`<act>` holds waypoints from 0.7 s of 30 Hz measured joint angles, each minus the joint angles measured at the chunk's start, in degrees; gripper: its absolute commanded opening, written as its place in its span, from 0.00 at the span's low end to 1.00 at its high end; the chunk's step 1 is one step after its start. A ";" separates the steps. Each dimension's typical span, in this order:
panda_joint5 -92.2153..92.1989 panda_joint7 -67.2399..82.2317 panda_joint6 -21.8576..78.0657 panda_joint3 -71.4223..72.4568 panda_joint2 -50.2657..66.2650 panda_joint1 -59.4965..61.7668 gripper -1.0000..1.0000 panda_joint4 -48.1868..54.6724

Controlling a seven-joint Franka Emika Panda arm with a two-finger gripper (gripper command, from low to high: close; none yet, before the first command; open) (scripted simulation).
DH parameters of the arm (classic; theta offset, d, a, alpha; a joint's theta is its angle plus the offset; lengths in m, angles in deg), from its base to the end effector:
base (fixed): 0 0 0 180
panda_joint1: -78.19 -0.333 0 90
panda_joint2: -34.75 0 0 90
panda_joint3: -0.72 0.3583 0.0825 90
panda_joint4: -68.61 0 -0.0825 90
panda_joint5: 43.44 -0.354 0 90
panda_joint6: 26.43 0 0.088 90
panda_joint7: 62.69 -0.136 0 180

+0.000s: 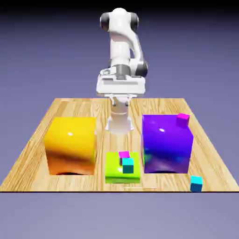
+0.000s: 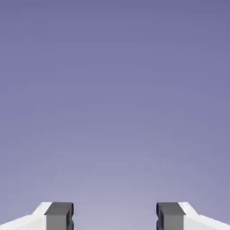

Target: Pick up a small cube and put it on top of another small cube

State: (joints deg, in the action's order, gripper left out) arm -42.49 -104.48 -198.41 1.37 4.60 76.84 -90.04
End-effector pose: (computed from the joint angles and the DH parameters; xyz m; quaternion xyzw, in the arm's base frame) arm 0.3769 0.0146 0.4903 -0.8760 0.3090 -0.3463 0.1316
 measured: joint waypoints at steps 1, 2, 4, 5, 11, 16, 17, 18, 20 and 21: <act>0.79 0.55 1.68 0.54 2.08 -0.55 0.50 1.95; 1.57 1.10 3.36 1.08 4.15 -1.11 0.50 3.90; 3.14 2.21 6.71 2.15 8.31 -2.22 0.50 7.81; 3.93 2.76 8.39 2.69 10.38 -2.77 0.50 9.76; 8.64 6.07 18.46 5.92 22.84 -6.08 0.50 21.47; 12.56 8.84 26.86 8.61 33.22 -9.22 0.50 31.23; 13.35 9.39 28.54 9.14 35.30 -9.66 0.50 33.18; 14.13 9.94 30.21 9.68 37.37 -10.12 0.50 35.13; 15.71 11.04 33.57 10.76 41.53 -11.08 0.50 39.04; 16.49 11.60 35.25 11.30 43.61 -11.64 0.50 40.99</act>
State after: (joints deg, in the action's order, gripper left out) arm -26.00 -92.88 -163.16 12.66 48.20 65.20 -49.05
